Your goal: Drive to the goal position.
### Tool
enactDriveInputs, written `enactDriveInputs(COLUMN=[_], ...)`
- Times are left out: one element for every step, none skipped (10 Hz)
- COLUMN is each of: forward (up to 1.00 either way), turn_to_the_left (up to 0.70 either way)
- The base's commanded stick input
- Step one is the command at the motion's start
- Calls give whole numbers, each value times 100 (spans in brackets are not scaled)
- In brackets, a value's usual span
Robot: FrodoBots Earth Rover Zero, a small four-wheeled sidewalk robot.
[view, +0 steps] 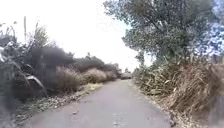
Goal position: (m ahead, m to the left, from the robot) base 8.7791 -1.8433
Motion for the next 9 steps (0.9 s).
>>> enactDriveInputs(forward=[85, 85, 85, 85, 85, 85, 85, 85, 85], turn_to_the_left=[0, 0, 0, 0, 0, 0, 0, 0, -34])
